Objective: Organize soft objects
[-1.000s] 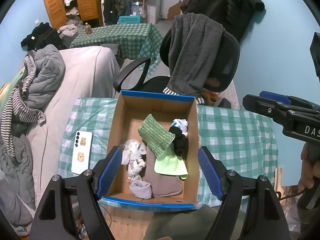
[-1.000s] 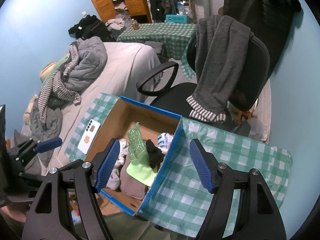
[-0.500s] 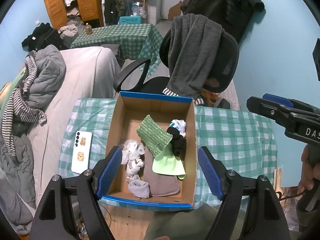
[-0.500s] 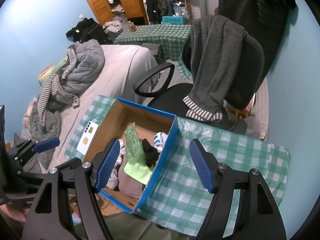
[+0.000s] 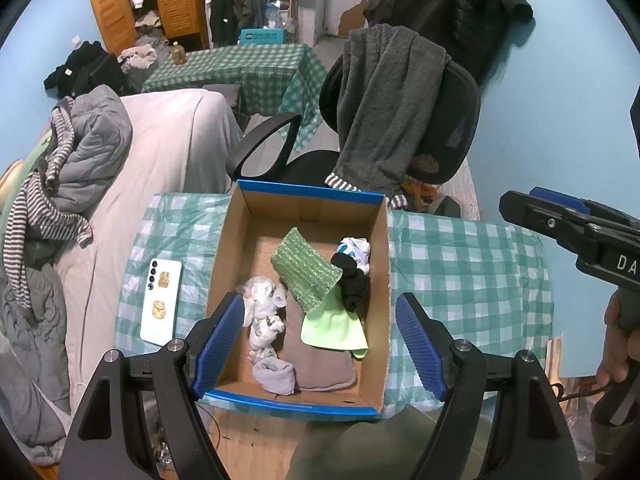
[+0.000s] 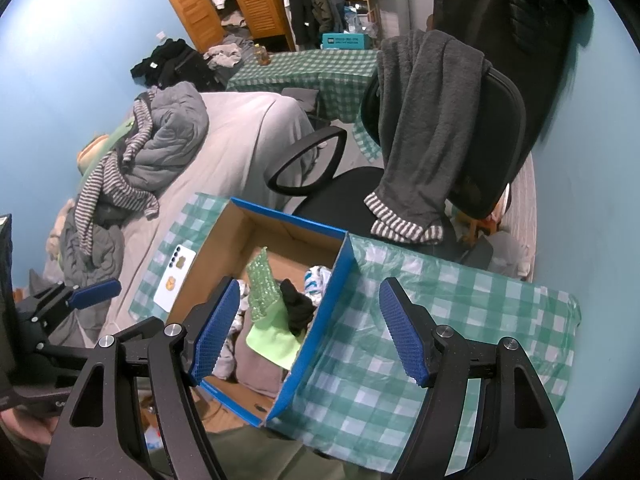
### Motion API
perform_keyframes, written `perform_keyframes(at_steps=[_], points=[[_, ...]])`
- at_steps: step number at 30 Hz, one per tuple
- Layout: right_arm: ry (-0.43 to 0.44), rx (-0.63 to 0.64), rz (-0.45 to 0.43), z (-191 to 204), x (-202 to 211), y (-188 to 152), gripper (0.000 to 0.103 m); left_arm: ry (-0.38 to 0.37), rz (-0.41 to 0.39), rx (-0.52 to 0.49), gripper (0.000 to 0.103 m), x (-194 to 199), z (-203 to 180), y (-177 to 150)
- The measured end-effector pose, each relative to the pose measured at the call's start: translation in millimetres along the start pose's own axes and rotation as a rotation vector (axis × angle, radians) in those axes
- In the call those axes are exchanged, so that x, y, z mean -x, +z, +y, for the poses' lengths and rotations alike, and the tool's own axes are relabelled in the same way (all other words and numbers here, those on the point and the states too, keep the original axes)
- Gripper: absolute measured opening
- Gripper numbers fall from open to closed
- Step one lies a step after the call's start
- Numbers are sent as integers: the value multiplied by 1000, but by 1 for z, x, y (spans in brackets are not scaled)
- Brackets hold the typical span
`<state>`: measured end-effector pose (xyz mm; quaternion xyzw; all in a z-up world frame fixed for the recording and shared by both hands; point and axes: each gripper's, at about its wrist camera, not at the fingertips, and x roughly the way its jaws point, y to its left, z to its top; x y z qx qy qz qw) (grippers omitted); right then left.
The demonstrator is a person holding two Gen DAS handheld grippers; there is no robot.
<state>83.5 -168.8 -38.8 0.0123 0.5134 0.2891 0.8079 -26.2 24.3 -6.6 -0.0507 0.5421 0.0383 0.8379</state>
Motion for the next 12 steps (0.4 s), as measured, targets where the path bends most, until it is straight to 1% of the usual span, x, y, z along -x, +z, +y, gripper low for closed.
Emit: perform_keyframes(at_steps=[12], points=[[0, 0, -1, -1, 0, 0, 72, 3, 3, 0, 79, -1, -1, 1]])
